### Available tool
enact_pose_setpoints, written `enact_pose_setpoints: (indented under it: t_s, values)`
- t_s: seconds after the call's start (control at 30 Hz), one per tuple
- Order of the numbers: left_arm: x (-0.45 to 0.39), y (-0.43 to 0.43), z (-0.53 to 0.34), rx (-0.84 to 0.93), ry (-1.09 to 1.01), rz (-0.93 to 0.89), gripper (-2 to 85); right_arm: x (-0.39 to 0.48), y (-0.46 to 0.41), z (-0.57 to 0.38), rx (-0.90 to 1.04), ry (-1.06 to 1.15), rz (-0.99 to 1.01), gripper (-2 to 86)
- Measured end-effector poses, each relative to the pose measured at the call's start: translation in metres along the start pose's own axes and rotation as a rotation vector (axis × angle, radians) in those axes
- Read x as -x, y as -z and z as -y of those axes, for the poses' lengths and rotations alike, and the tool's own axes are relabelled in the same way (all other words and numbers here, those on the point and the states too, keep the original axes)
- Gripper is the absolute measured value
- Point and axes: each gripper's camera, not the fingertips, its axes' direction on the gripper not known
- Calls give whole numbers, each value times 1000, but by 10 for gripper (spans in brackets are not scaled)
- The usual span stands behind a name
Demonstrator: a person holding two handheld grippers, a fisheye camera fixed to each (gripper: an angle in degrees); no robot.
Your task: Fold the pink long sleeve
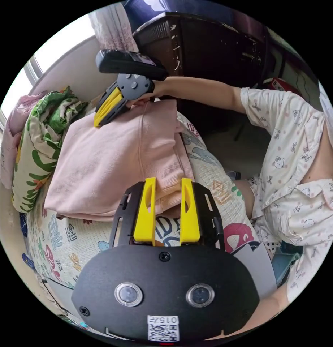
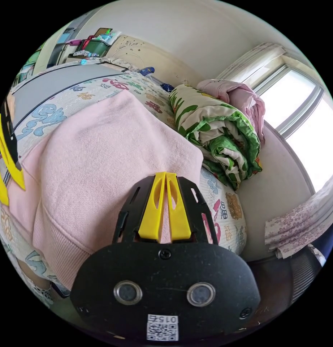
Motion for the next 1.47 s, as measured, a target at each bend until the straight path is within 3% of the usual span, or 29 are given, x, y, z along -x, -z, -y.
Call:
enact_pose_setpoints:
  t_s: [0.17, 0.27, 0.5, 0.57, 0.67, 0.77, 0.97, 1.13, 1.3, 1.47]
  values:
    - [-16, 15, -9, -28, -32, -14, 27, -23, -20, -22, 7, -26, 61, -10]
    - [-26, -31, 0, 60, -21, 36, 24, -30, -32, -38, 15, -17, 53, -10]
    - [-74, -72, 20, 32, 55, 131, 49, -62, -23, -99, -17, -101, -25, -10]
    - [-106, -65, 19, 16, 76, 151, 56, -66, 9, -129, -94, -163, -32, -10]
    - [-185, -33, -3, -141, 139, 123, 58, -59, 72, -197, -314, -193, 54, -10]
    - [-299, -7, -39, -280, 265, 293, 61, -39, 119, -263, -480, -208, 204, -10]
    - [-595, -38, -141, -452, 752, 928, 82, 40, 148, -353, -695, -91, 566, -10]
    - [-880, -120, -200, -370, 1521, 1596, 116, 117, 131, -381, -806, -27, 921, 0]
    - [-1066, -210, -178, -103, 1900, 1886, 164, 178, 112, -381, -733, 98, 1202, 26]
    - [-1183, -315, -154, 63, 2245, 2135, 184, 219, 108, -403, -719, 191, 1212, 39]
